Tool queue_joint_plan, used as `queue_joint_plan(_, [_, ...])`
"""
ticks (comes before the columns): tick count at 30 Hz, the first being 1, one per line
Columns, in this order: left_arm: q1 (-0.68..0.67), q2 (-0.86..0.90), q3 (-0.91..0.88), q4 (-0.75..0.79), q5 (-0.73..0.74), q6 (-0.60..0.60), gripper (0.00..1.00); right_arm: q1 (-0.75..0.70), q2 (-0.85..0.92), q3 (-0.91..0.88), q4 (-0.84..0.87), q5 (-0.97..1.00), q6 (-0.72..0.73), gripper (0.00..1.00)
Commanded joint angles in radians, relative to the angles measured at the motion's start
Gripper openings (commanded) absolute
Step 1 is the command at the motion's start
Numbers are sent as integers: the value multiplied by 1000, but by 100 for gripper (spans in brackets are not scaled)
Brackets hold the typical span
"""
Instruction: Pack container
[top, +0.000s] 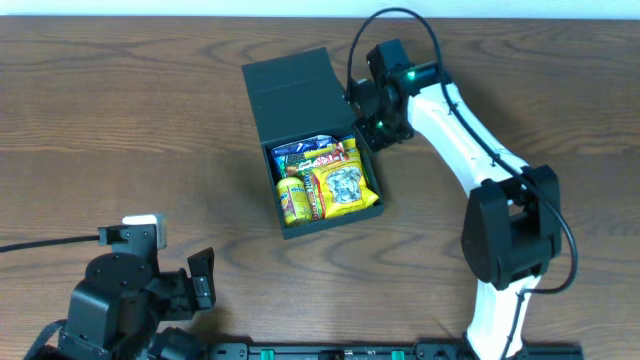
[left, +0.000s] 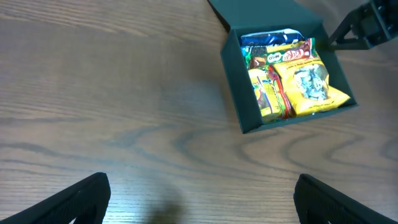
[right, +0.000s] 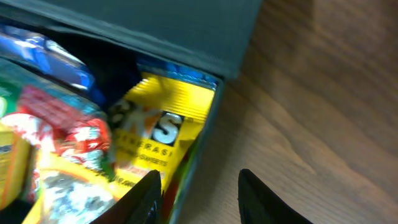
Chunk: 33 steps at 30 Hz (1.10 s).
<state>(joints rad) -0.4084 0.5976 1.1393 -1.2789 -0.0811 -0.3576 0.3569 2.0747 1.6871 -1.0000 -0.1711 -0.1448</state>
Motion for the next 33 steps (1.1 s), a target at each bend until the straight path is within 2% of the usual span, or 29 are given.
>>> queue_joint_plan(1, [4,-3,0,-2,4,21,95,2,-19,-41,20,18,44,36])
queue_joint_plan(5, [4,-3,0,-1,4,21,95,4,-19,-74,32,18,80,13])
queue_joint_plan(9, [4,-3,0,0,4,21,95,4,-19,-94,25,18,103,1])
queue_joint_plan(15, [4,-3,0,-1,5,21,95,3,-19,-97,-3,42,219,1])
queue_joint_plan(26, [4,-3,0,-1,5,21,96,4,-19,-97,-48,77,580,1])
queue_joint_plan(33, [4,-3,0,-3,5,21,95,4,-19,-97,-48,101,669,1])
